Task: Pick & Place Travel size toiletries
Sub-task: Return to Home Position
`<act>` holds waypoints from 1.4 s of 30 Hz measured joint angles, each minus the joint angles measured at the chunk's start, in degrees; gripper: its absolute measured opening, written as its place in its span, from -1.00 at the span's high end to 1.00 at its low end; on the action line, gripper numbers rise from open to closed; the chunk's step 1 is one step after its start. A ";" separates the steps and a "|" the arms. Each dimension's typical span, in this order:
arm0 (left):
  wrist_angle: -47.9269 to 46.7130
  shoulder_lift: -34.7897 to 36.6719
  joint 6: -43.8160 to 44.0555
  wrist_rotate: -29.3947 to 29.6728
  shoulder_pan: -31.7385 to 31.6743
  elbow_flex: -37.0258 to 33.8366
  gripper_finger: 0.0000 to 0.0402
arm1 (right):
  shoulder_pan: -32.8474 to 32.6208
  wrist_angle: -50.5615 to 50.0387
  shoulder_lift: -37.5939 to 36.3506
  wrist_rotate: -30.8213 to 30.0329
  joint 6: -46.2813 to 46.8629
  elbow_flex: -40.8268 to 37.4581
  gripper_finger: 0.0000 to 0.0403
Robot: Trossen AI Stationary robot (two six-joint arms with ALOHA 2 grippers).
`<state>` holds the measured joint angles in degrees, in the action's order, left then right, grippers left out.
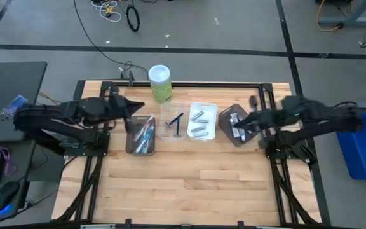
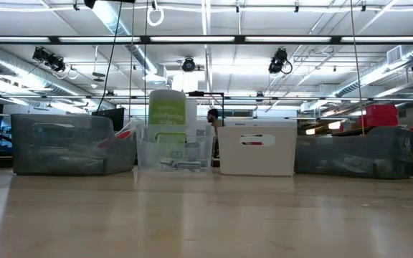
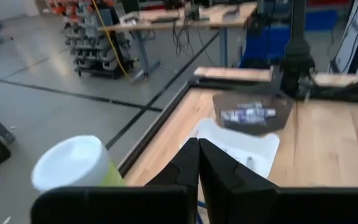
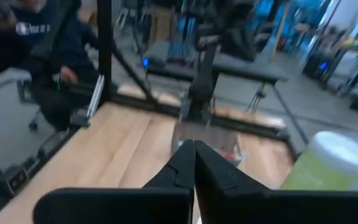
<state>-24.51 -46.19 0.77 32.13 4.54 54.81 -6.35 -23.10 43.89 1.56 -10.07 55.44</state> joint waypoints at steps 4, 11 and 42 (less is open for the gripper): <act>-1.01 4.00 -0.13 0.01 0.00 0.00 0.90 | 0.00 -2.13 -6.80 -0.42 0.03 0.00 0.97; -3.56 11.07 -3.59 -4.56 -0.02 0.00 0.89 | 0.00 -7.56 -14.73 -0.41 1.14 0.00 0.97; 0.33 46.05 -14.00 -13.46 -0.02 -21.05 0.89 | -0.02 -14.37 -38.01 2.01 -0.40 -11.56 0.98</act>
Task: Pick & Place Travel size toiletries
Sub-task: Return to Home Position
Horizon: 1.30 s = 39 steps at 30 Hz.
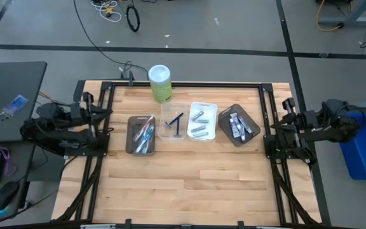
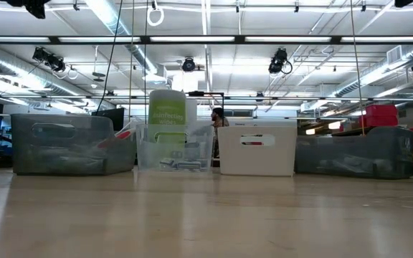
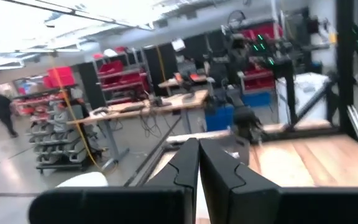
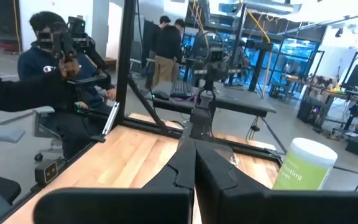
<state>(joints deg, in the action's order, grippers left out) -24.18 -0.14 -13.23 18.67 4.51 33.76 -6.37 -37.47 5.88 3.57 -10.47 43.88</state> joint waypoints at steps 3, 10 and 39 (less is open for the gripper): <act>1.59 -0.48 -1.03 -1.62 0.02 -1.27 0.89 | 0.00 1.58 -2.10 0.00 0.71 -1.27 0.98; 9.56 -0.06 -3.79 -2.54 0.00 -9.09 0.89 | 0.00 6.90 -3.40 0.02 2.55 -6.60 0.98; 41.14 -0.20 -2.03 -7.77 0.02 -33.22 0.89 | 0.02 41.36 -3.36 6.10 4.91 -39.30 0.98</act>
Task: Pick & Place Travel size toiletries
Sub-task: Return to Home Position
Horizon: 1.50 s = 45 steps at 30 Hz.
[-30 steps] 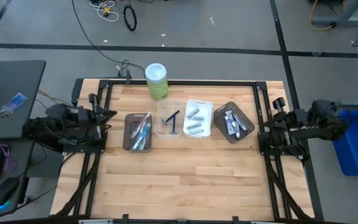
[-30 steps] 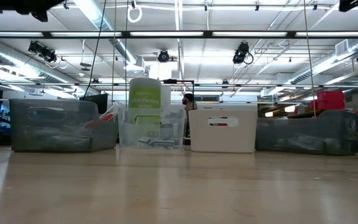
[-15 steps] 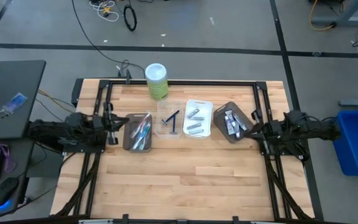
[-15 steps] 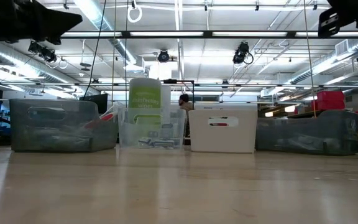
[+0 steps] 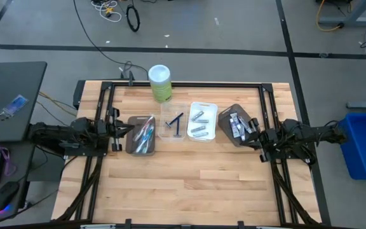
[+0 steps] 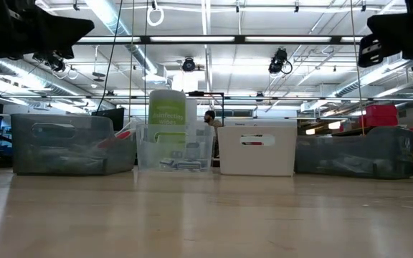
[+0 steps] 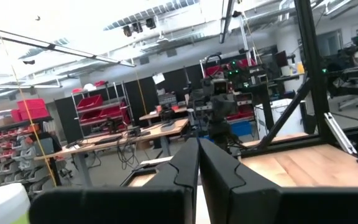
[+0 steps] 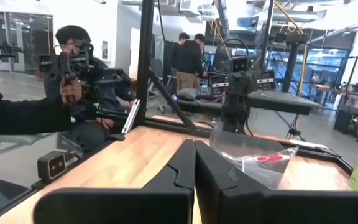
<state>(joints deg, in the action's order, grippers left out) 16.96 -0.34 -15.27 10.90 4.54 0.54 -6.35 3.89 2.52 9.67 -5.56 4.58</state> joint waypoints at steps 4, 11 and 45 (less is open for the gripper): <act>-0.45 0.00 -0.01 -0.02 0.00 0.00 0.89 | 0.00 3.00 0.00 -0.05 0.15 -2.65 0.98; -0.80 -0.02 1.66 1.93 0.00 -0.02 0.89 | -0.02 2.40 0.04 -6.08 1.79 -4.04 0.98; -2.04 -0.02 5.87 1.71 -0.01 -0.09 0.89 | 0.00 2.40 0.04 -12.61 2.10 -4.04 0.98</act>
